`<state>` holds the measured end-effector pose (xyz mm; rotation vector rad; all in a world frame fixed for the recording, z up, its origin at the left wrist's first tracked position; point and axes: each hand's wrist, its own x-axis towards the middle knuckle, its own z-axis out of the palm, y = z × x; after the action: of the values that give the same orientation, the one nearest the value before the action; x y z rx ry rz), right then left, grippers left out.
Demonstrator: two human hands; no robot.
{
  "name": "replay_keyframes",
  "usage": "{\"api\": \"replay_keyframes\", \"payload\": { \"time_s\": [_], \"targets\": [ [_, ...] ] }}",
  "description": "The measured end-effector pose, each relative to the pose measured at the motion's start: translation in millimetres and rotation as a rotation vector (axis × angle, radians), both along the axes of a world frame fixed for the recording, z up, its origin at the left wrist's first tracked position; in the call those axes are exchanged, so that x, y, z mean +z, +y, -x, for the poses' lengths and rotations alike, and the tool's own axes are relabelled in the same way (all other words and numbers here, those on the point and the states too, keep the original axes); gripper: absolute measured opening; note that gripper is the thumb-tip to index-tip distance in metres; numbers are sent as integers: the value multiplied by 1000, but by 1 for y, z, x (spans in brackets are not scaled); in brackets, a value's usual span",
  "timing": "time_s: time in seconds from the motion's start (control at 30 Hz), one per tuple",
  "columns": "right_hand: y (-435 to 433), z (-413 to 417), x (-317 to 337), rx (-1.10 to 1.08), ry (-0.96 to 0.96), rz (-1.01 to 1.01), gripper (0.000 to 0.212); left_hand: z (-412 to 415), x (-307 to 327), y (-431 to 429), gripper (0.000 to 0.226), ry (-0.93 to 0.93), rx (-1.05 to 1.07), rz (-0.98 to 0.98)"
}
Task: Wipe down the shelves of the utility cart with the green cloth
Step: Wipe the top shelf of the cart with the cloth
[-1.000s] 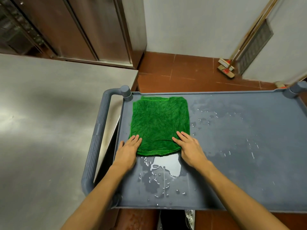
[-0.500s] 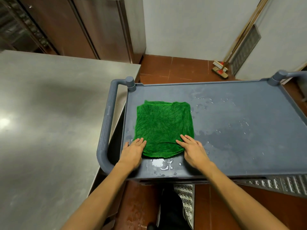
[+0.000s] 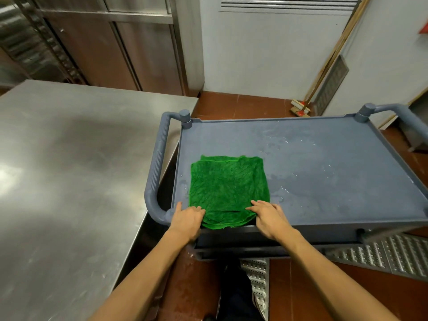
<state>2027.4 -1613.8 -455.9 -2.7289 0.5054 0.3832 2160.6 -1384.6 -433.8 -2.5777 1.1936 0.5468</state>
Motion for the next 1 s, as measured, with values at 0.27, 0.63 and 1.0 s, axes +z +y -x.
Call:
{"api": "replay_keyframes", "payload": {
  "time_s": [0.27,0.63,1.0],
  "targets": [
    [10,22,12,-22,-46,10,49,27,9,19,40,-41,-70,39],
    [-15,36,52,-201,-204,-261,31,-13,89,30,3,481,160,306],
    [-48,-50,67,-462,-553,-301,35,-73,72,-34,58,356,623,718]
  ]
}}
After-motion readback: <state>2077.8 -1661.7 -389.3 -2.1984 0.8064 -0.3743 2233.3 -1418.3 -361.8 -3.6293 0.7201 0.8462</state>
